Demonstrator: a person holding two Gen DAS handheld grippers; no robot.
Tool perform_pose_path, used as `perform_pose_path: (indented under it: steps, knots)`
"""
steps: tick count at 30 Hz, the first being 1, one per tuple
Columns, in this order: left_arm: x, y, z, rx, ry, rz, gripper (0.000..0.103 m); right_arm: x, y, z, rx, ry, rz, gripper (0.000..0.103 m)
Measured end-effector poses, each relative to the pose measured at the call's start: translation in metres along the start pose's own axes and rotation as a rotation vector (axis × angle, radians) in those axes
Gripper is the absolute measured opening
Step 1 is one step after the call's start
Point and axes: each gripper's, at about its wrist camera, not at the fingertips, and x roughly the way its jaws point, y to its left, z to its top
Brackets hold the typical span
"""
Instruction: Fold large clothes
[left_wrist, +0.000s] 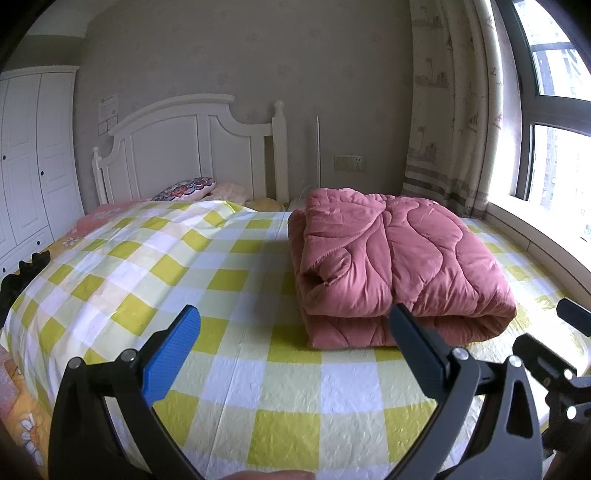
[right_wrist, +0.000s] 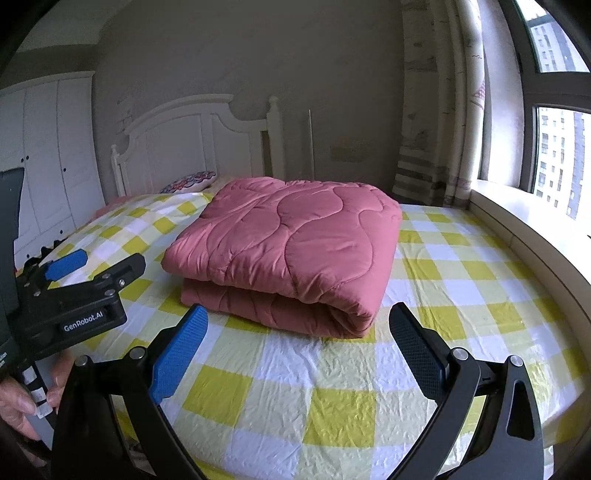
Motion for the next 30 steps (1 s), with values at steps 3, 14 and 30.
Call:
perform_pose_path:
  steps: [3,14,30]
  knots:
    - [0.0009,0.0006,-0.001,0.002,0.006,-0.002,0.101,0.0007,-0.0028,-0.0001,0.012,0.001,-0.003,0.097]
    - [0.0015,0.0004,-0.0011,0.003,0.01,-0.002,0.101,0.0015,-0.0069,-0.0015,0.023,0.004,-0.002,0.097]
    - [0.002,0.0014,-0.0037,0.008,0.015,0.0,0.101,0.0046,-0.0007,-0.006,0.035,0.014,-0.01,0.097]
